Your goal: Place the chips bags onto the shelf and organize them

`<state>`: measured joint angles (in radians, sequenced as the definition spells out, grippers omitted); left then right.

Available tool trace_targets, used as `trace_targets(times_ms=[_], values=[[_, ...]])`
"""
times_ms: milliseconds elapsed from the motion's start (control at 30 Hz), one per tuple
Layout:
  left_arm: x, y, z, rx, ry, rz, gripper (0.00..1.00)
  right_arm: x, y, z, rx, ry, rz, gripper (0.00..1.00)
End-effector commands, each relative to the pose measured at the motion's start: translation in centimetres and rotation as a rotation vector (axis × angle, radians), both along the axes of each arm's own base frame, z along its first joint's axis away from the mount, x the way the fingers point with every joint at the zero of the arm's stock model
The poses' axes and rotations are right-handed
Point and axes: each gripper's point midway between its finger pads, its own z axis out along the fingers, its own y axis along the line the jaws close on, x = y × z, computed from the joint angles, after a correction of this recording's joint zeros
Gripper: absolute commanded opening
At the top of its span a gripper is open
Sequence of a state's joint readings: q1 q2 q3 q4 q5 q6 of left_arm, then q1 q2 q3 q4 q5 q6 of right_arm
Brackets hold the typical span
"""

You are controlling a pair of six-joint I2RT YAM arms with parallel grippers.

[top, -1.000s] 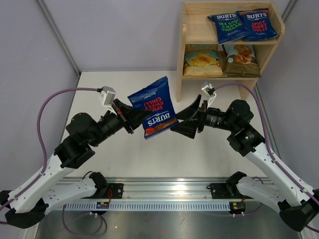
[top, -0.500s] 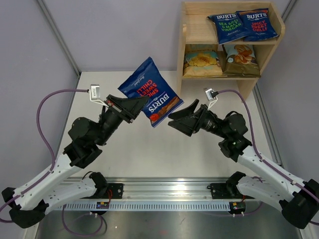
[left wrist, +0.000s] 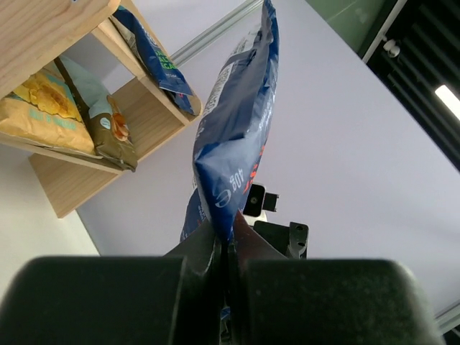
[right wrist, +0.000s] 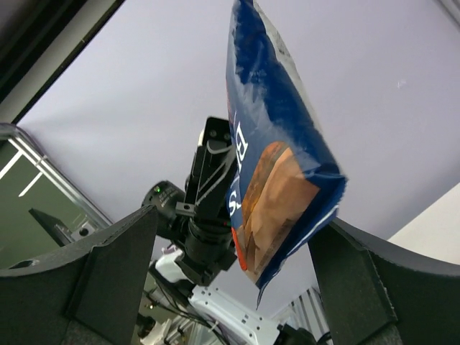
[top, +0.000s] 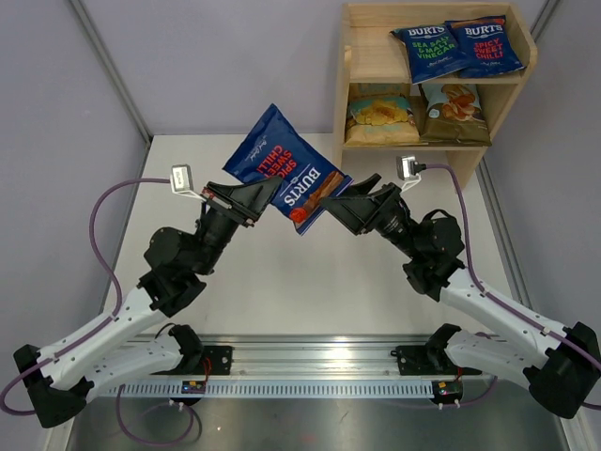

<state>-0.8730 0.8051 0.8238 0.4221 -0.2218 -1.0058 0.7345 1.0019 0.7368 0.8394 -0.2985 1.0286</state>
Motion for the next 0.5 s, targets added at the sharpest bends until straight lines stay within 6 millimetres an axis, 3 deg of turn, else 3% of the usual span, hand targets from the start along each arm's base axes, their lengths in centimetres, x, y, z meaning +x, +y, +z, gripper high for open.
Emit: trace_targets(times_ms=[0,100,300,400,467], values=[[0.0,1.5,2.1,-0.134,-0.010,0.027,0.00,0.3,-1.2,3.8,0.104,-0.036,-0.067,0.90],[-0.1,2.2,2.3,-0.143,-0.014,0.046,0.00,0.6,-1.3,3.7,0.107,-0.025,-0.080,0.90],[-0.1,1.6,2.3,-0.156,0.002,0.016,0.00,1.4,0.6,2.2,0.013,0.016,-0.043,0.86],[-0.1,1.3,2.4,-0.173,0.013,-0.004,0.00,1.4,1.3,1.2,0.001,0.022,-0.012,0.81],[0.0,1.1,2.3,-0.187,0.025,-0.014,0.00,1.4,1.4,0.8,0.011,0.006,0.000,0.72]])
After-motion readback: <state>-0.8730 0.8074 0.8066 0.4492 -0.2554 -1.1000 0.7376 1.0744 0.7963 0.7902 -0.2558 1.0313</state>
